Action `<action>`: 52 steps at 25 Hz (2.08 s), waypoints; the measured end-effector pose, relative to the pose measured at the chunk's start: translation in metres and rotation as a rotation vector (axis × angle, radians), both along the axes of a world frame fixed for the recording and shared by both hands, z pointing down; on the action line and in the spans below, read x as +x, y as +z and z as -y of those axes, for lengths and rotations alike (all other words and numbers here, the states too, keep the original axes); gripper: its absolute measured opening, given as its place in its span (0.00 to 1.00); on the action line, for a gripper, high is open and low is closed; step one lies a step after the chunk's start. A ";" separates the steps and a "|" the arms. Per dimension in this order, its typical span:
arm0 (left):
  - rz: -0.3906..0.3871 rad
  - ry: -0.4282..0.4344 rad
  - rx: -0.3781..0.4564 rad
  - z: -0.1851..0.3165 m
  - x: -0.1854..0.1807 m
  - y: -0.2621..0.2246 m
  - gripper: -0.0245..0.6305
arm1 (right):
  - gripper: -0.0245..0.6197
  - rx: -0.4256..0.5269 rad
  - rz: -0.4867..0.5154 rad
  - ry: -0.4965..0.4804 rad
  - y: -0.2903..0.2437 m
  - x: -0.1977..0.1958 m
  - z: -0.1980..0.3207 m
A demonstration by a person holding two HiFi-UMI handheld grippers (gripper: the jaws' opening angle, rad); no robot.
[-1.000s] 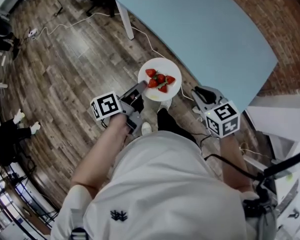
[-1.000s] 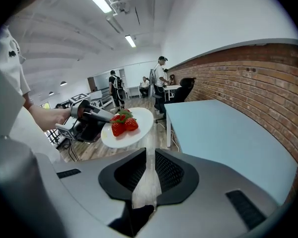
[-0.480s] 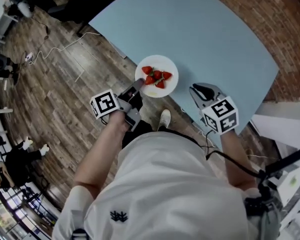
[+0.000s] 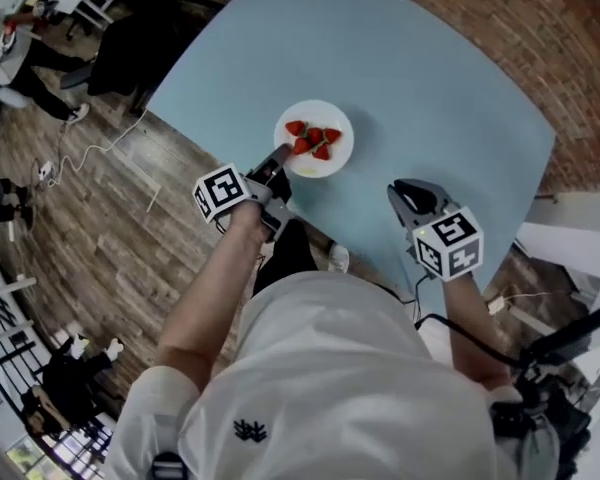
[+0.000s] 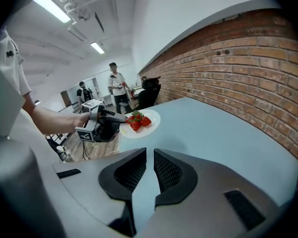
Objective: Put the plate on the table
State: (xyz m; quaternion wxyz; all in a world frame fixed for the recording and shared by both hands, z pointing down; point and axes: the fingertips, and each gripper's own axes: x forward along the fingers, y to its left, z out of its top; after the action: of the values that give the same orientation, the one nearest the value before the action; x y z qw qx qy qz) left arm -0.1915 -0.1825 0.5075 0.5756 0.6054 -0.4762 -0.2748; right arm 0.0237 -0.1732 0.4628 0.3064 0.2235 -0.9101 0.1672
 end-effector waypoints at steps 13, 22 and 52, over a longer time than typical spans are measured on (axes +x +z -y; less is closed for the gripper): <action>0.009 0.173 -0.070 0.177 -0.046 0.084 0.05 | 0.10 -0.077 -0.072 0.257 0.015 -0.041 0.076; 0.008 0.239 -0.149 0.234 -0.037 0.133 0.05 | 0.10 -0.117 -0.109 0.343 0.022 -0.045 0.095; 0.543 0.418 -0.315 0.249 -0.027 0.156 0.17 | 0.10 -0.137 -0.083 0.369 0.026 -0.009 0.100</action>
State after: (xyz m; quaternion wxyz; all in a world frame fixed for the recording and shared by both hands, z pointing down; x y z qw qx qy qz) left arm -0.2183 -0.4310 0.6638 0.5578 0.6445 -0.5142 0.0956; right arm 0.0142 -0.2734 0.4888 0.3223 0.3718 -0.8268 0.2725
